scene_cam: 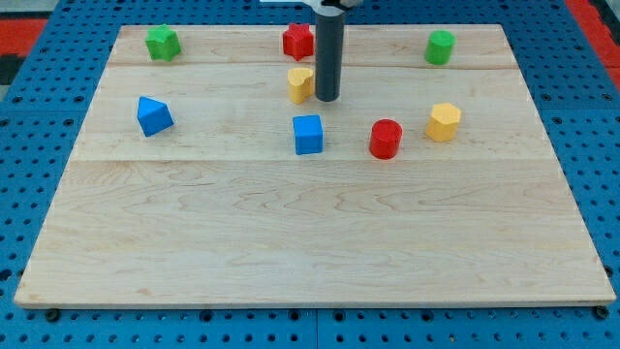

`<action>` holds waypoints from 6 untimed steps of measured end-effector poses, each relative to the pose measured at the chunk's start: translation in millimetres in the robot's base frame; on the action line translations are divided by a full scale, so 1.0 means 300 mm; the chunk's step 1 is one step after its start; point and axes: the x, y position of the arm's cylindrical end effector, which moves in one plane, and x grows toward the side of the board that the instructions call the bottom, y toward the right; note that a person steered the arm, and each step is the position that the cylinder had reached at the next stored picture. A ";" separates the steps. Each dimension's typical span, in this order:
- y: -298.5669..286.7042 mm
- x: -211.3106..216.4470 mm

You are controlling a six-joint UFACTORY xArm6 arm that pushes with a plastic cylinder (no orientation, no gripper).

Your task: Push the blue triangle towards the bottom left of the board

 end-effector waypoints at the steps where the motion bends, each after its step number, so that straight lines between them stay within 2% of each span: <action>1: -0.081 -0.062; 2: -0.319 -0.080; 4: -0.634 0.021; 6: -0.694 0.276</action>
